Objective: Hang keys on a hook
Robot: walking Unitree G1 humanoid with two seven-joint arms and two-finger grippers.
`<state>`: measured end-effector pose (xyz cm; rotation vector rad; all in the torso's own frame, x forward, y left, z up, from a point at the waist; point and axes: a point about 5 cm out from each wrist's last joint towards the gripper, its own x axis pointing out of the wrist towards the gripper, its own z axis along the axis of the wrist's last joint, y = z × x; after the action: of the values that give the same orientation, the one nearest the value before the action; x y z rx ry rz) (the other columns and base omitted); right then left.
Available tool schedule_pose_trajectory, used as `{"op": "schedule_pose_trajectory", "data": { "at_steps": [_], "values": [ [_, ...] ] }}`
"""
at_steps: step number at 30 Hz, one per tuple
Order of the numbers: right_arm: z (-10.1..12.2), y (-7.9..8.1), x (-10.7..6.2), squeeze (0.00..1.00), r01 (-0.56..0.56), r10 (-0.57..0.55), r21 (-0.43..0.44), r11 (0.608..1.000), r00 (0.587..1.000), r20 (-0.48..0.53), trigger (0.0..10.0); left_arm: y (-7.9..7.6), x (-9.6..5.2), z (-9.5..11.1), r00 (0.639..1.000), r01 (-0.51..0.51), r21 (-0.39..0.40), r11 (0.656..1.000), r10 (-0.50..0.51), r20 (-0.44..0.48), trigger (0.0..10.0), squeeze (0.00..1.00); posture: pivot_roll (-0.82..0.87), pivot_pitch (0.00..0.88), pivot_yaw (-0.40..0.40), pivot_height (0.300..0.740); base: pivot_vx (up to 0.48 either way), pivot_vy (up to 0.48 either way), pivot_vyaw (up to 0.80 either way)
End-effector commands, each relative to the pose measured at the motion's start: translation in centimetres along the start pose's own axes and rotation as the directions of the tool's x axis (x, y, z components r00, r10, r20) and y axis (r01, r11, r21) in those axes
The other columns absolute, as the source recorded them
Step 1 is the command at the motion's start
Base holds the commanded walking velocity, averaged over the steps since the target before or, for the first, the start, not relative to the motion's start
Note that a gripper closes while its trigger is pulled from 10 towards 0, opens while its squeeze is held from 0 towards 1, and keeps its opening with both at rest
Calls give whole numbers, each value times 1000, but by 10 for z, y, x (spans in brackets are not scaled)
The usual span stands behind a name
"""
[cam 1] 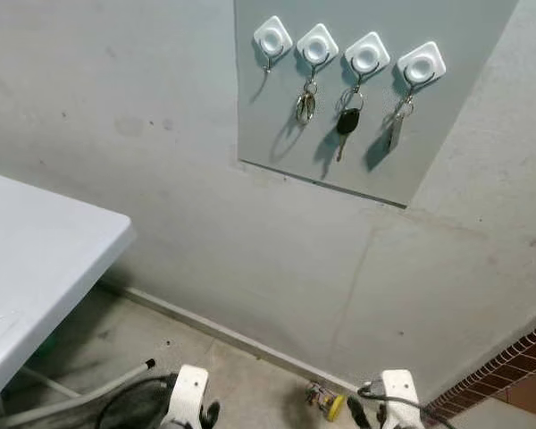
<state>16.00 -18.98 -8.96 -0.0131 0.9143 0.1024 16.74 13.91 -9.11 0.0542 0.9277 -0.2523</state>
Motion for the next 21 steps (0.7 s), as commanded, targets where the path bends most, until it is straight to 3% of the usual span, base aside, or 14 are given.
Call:
{"op": "schedule_pose_trajectory", "data": {
  "at_steps": [1,6,21],
  "values": [
    [-11,2,-2,0,-2,2,-9,1000,999,-50,10000,-2,0,-1,1000,18,26,999,-18,-8,10000,0,-21,0,15,740,0,0,0],
    [-20,5,-4,0,-18,15,-22,1000,995,-100,10000,-1,1,2,1000,4,-6,1000,-4,3,10000,0,-15,0,9,740,0,0,0],
    [-11,13,1,0,-34,32,-14,999,995,-91,10000,5,2,12,999,-24,-40,999,25,33,10000,0,0,0,-7,740,0,0,0]
  ]
}}
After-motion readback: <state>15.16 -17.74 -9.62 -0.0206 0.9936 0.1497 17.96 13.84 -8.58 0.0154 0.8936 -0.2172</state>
